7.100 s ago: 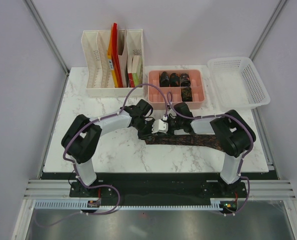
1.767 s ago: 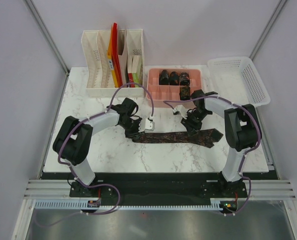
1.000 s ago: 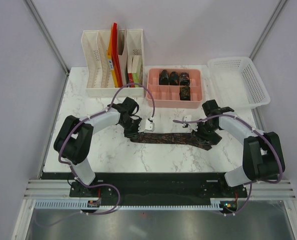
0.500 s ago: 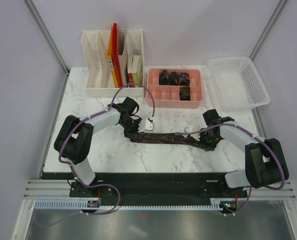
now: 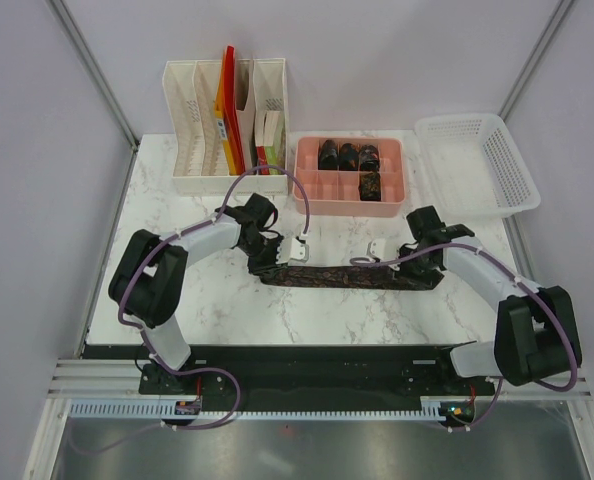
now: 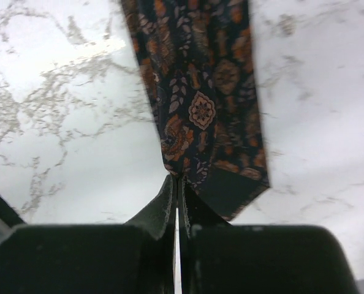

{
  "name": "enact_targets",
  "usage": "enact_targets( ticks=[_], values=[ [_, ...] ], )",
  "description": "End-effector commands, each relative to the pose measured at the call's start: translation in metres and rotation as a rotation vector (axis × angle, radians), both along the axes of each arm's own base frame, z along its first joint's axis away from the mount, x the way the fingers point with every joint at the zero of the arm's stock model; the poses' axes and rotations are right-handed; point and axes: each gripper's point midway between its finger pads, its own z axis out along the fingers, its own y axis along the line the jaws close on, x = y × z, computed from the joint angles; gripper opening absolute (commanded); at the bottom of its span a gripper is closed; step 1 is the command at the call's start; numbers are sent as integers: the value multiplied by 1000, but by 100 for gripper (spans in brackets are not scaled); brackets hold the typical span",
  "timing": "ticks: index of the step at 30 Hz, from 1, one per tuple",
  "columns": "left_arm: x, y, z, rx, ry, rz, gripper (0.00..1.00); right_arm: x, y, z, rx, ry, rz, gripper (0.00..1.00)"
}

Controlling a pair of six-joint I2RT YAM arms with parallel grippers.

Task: Roll the ties
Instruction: Roll the tie at the center of the board.

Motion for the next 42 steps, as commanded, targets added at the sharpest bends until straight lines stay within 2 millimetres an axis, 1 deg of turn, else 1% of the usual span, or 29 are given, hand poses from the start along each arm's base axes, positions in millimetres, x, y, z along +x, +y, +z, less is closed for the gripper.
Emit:
enact_targets(
  ticks=[1, 7, 10, 11, 12, 13, 14, 15, 16, 18, 19, 20, 21, 23, 24, 25, 26, 27, 28, 29, 30, 31, 32, 34, 35, 36, 37, 38, 42],
  values=[
    [-7, 10, -13, 52, 45, -3, 13, 27, 1, 19, -28, -85, 85, 0],
    [-7, 9, -11, 45, 44, -1, 13, 39, 0, 1, -61, -110, 153, 0],
    [-9, 10, -11, 45, 49, 3, 13, 36, -9, -10, -101, -110, 151, 18],
    [-9, 9, -10, 41, 49, 3, 13, 36, -11, -10, -100, -112, 133, 33],
    [-9, 9, -10, 40, 53, 6, 13, 40, -12, -7, -92, -125, 107, 43],
    [-10, 8, -10, 37, 56, 10, 13, 51, -5, 6, -53, -154, 78, 51],
    [-10, 8, -10, 35, 56, 13, 13, 53, -2, 14, -16, -148, 30, 64],
    [-12, 8, -11, 35, 65, 15, 13, 59, 0, 22, 21, -154, -14, 70],
    [-13, 7, -10, 28, 68, 19, 13, 77, 12, 44, 86, -196, -37, 74],
    [-13, 5, -10, 13, 66, 21, 14, 84, 24, 60, 187, -160, -161, 84],
    [-15, 4, -10, 7, 75, 25, 14, 100, 33, 83, 241, -190, -192, 87],
    [-15, 4, -10, 1, 74, 25, 14, 99, 48, 91, 324, -149, -219, 89],
    [-14, 2, -9, -7, 63, 26, 14, 100, 58, 94, 390, -92, -317, 89],
    [-16, 2, -10, -17, 64, 28, 14, 104, 88, 113, 566, -8, -387, 85],
    [-15, 1, -9, -22, 60, 27, 14, 100, 102, 115, 654, 98, -519, 82],
    [-17, 1, -10, -26, 65, 32, 14, 92, 111, 105, 703, 181, -598, 79],
    [-17, 0, -11, -29, 65, 34, 14, 109, 122, 112, 804, 143, -627, 77],
    [-16, 0, -10, -33, 64, 39, 14, 110, 132, 113, 877, 195, -691, 75],
    [-17, -1, -11, -41, 68, 41, 14, 98, 138, 93, 916, 326, -863, 71],
    [-17, -2, -11, -46, 66, 44, 14, 114, 150, 102, 1025, 285, -856, 70],
    [-18, -2, -12, -44, 73, 51, 14, 117, 155, 96, 1056, 305, -899, 69],
    [-18, -2, -12, -47, 76, 51, 15, 111, 161, 83, 1074, 386, -1002, 65],
    [-18, -2, -12, -52, 72, 52, 15, 116, 175, 90, 1136, 369, -972, 63],
    [-19, -1, -12, -59, 75, 56, 15, 111, 189, 74, 1160, 433, -1039, 59],
    [-19, -2, -12, -60, 77, 57, 15, 108, 207, 80, 1204, 469, -1031, 57],
    [-20, -1, -13, -59, 83, 60, 15, 106, 215, 69, 1195, 495, -1057, 57],
    [-20, -2, -13, -60, 83, 61, 15, 106, 224, 71, 1215, 517, -1060, 56],
    [-20, -2, -14, -60, 83, 62, 15, 97, 240, 60, 1195, 558, -1052, 56],
    [-20, -2, -13, -62, 89, 71, 15, 86, 274, 57, 1219, 629, -1039, 52]
  ],
)
